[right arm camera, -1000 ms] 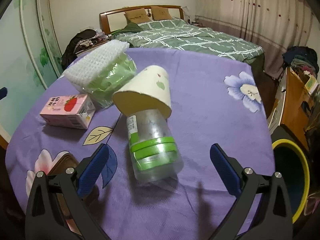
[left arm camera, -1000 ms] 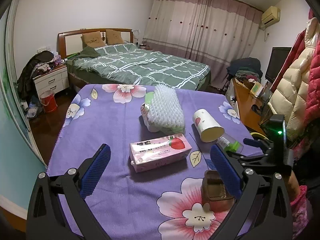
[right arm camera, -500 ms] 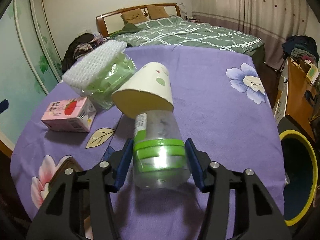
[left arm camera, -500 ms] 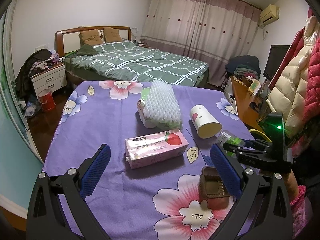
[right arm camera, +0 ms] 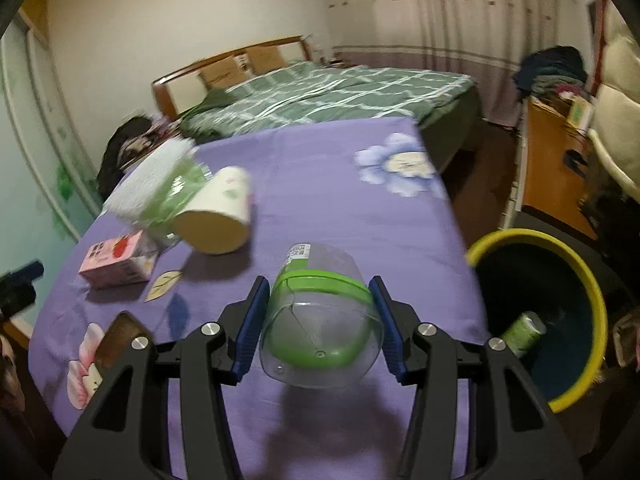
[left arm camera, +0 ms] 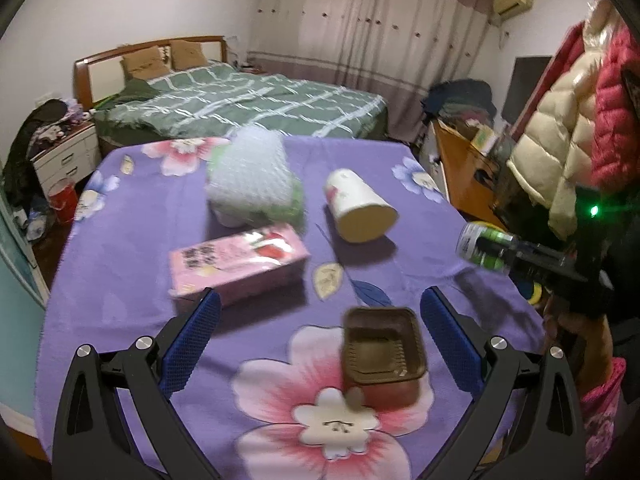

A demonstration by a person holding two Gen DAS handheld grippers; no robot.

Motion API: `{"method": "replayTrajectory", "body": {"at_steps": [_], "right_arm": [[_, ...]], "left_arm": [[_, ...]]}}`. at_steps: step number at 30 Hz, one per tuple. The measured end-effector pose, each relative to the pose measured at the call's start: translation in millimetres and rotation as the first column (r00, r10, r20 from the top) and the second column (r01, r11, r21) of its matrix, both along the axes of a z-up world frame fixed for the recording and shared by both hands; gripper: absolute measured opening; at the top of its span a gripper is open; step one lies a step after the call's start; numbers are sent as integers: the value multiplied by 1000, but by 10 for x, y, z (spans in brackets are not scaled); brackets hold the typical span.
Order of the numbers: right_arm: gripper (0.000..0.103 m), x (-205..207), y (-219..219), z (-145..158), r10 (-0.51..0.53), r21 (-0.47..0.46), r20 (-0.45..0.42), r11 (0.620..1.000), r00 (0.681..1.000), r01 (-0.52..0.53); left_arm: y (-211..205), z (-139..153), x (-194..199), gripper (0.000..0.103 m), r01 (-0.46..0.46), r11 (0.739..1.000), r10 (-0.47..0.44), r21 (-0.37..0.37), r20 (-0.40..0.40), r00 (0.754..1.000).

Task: Collect trash
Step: 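Drop the bottle into the bin with the right tool while the left tool grasps the brown tray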

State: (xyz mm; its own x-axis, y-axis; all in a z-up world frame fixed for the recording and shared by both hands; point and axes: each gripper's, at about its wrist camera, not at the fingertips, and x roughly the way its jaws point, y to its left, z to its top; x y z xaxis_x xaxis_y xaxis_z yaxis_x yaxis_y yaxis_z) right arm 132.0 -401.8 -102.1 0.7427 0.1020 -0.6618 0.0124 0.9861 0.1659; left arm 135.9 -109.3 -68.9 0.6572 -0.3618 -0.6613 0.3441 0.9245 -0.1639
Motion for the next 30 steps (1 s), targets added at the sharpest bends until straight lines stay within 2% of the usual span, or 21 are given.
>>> {"method": "replayTrajectory", "body": {"at_steps": [6, 16, 18, 19, 20, 30], "right_arm": [[49, -82, -617, -45, -165, 11, -4, 986, 986, 165], [50, -41, -1269, -298, -364, -57, -61, 931, 929, 361], [53, -19, -1293, -322, -387, -68, -59, 921, 920, 383], [61, -23, -1305, -322, -399, -70, -56, 916, 915, 395], [64, -35, -1316, -313, -407, -71, -46, 912, 912, 403], [64, -53, -1184, -276, -375, -67, -27, 925, 927, 373]], "left_arm": [[-307, -144, 5, 98, 43, 998, -42, 38, -32, 999], [-570, -290, 35, 98, 77, 994, -71, 77, -76, 995], [-594, -322, 43, 98, 83, 993, -76, 80, -85, 994], [-594, -332, 50, 98, 85, 993, -77, 81, -88, 993], [-605, -348, 56, 98, 86, 993, -79, 84, -94, 993], [-673, -551, 144, 98, 85, 990, -67, 116, -156, 986]]}}
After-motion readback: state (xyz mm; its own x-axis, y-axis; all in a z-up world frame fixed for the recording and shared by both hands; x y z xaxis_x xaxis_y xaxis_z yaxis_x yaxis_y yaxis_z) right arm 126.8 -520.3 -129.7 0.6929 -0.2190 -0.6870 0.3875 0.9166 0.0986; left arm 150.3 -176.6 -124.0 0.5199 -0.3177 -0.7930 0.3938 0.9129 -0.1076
